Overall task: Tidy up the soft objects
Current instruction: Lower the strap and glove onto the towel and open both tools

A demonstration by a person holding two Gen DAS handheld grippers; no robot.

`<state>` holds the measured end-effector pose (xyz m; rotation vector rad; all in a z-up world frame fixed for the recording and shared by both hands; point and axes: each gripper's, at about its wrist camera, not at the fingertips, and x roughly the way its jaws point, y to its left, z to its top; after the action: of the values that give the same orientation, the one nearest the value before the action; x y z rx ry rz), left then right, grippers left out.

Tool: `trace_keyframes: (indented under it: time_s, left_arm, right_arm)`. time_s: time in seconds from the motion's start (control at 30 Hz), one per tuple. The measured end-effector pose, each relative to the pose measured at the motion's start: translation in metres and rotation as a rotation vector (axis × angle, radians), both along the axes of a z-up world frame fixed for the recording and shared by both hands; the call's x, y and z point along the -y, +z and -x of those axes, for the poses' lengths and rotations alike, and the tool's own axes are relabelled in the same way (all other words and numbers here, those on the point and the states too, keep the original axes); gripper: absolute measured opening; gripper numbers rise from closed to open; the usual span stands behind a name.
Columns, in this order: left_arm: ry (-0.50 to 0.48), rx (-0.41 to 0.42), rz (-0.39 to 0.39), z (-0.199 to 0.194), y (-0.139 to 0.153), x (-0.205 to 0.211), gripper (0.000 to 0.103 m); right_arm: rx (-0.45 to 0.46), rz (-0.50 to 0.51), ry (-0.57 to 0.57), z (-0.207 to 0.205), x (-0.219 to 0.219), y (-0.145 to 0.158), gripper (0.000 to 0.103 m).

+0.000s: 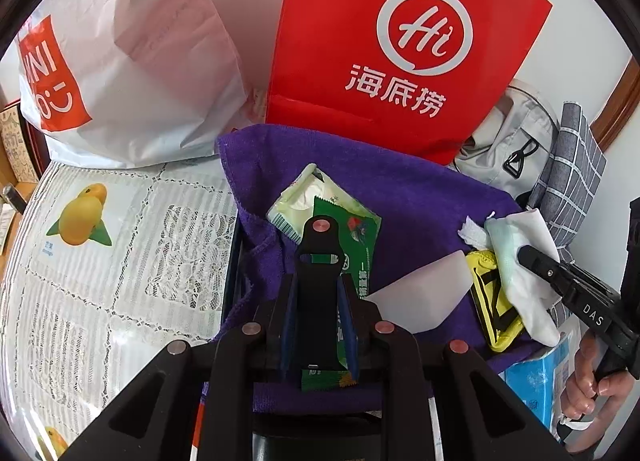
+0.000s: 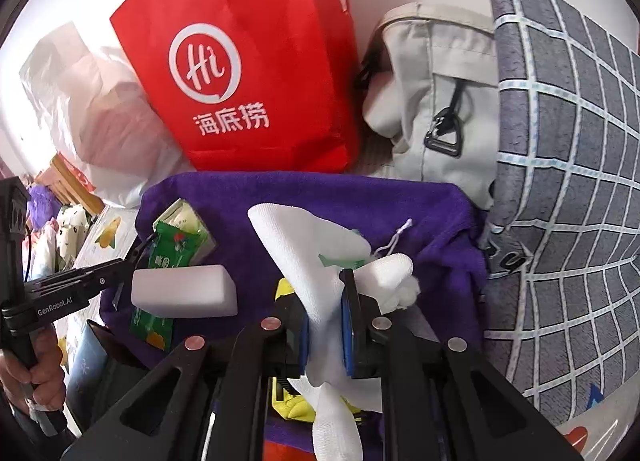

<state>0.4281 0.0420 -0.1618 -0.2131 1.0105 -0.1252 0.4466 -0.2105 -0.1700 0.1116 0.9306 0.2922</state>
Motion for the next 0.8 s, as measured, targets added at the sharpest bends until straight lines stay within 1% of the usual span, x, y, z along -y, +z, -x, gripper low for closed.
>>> trace_keyframes:
  time_s: [0.03,0.13,0.2,0.23,0.27,0.3,0.33,0.4,0.47,0.63,0.8]
  left_arm:
    - [0.001,-0.004,0.003,-0.001,-0.001,0.0,0.02]
    - [-0.004,-0.014,0.013,-0.002,-0.002,0.001,0.021]
    - [-0.002,-0.014,0.023,-0.001,-0.001,0.0,0.021]
    - [-0.004,-0.012,0.028,-0.001,-0.001,0.0,0.021]
    - [-0.007,-0.008,0.032,0.0,0.001,-0.001,0.021]
    - [-0.007,-0.007,0.032,0.001,0.002,-0.001,0.025]
    - [-0.006,-0.005,0.03,0.001,0.003,-0.002,0.032]
    - [-0.001,-0.001,0.027,0.003,0.006,-0.004,0.037]
    - [0.007,0.002,0.033,0.006,0.01,-0.007,0.037]
    - [0.011,0.001,0.038,0.018,0.017,-0.012,0.038]
    - [0.009,0.0,0.04,0.037,0.025,-0.016,0.038]
  right_arm:
    - [-0.006,-0.004,0.006,-0.001,-0.001,-0.001,0.016]
    - [-0.017,-0.009,0.02,-0.001,-0.005,-0.003,0.025]
    - [-0.019,-0.012,0.029,0.0,-0.006,-0.004,0.038]
    - [-0.019,-0.018,0.04,0.001,-0.007,-0.003,0.043]
    - [-0.016,-0.022,0.05,0.001,-0.008,-0.002,0.05]
    - [-0.006,-0.026,0.057,0.002,-0.01,0.0,0.055]
    - [0.001,-0.026,0.058,0.004,-0.01,0.002,0.058]
    - [0.018,-0.021,0.058,0.008,-0.01,0.007,0.066]
    - [0.032,-0.028,0.053,0.012,-0.01,0.013,0.068]
    - [0.046,-0.064,0.027,0.026,-0.002,0.027,0.069]
    - [0.066,-0.077,0.014,0.055,0.003,0.039,0.069]
